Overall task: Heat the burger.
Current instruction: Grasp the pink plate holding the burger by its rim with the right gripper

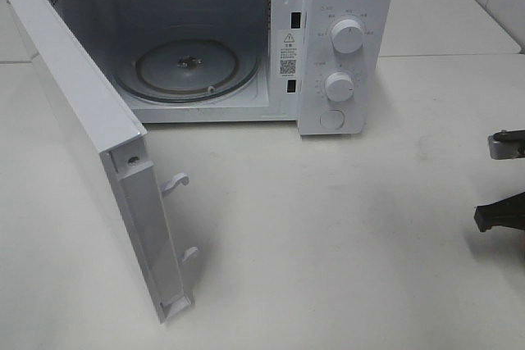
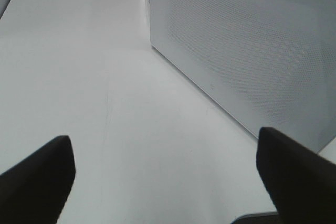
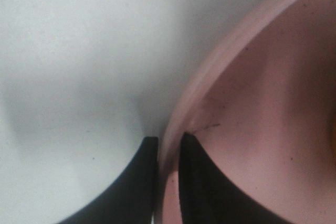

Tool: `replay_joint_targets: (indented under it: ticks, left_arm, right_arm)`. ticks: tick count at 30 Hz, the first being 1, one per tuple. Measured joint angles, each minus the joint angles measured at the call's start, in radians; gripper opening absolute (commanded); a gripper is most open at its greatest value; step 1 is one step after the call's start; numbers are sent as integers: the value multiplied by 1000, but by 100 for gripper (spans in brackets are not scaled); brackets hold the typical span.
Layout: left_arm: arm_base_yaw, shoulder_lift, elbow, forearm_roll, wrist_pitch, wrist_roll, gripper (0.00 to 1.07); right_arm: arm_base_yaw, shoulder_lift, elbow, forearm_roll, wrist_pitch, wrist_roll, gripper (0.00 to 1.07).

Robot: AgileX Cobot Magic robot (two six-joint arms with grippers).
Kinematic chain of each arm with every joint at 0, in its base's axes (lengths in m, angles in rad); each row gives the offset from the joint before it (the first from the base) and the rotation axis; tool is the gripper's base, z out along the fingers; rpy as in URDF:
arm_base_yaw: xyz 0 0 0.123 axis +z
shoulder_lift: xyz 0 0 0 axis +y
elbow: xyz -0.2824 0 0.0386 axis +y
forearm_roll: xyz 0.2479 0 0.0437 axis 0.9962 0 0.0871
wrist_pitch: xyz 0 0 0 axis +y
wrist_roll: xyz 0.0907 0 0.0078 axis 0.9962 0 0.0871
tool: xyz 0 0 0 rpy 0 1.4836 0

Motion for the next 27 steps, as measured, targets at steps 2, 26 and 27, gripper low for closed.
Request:
replay_joint_targets:
  ticks: [2, 26, 27]
  left_arm:
    - [0, 0, 0, 0, 0, 0, 86]
    - [0, 0, 0, 0, 0, 0, 86]
    - [0, 0, 0, 0, 0, 0, 86]
  right_arm:
    - [16, -22, 0, -20, 17, 20, 0]
    - [281, -174, 9, -288, 202, 253, 0]
    - [293, -181, 9, -290, 207, 253, 0]
